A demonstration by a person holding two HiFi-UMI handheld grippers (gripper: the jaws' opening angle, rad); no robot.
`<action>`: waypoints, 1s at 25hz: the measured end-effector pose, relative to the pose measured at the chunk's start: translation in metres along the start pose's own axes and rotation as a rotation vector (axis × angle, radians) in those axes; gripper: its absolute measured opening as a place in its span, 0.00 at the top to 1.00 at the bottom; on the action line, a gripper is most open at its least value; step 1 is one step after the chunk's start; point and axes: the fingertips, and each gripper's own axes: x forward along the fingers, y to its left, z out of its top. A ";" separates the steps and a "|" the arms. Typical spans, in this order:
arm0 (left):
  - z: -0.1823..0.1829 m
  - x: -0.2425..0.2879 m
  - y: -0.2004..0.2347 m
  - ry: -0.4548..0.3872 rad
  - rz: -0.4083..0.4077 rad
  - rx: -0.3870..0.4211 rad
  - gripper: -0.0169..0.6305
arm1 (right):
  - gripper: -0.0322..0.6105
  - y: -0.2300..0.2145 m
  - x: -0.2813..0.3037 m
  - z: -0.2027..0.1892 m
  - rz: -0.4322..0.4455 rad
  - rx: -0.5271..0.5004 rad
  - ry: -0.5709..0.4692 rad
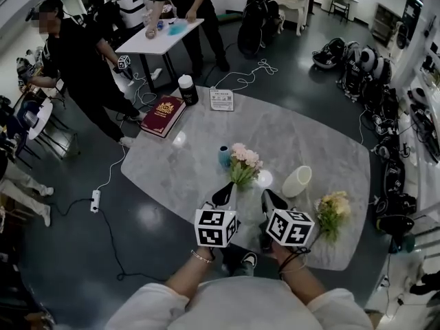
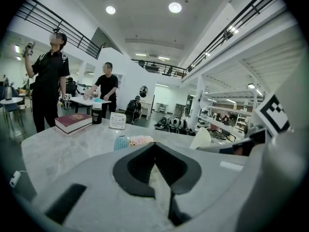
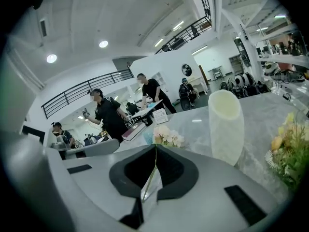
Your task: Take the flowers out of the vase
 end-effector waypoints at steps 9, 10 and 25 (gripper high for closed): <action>0.013 -0.029 -0.014 -0.025 0.043 -0.030 0.96 | 0.94 0.002 -0.033 0.013 -0.050 -0.121 -0.055; 0.014 -0.030 -0.014 -0.024 0.042 -0.026 0.96 | 0.94 0.003 -0.035 0.012 -0.057 -0.123 -0.058; 0.019 -0.072 -0.003 -0.033 -0.104 0.028 0.96 | 0.94 0.026 -0.079 -0.001 -0.247 -0.071 -0.159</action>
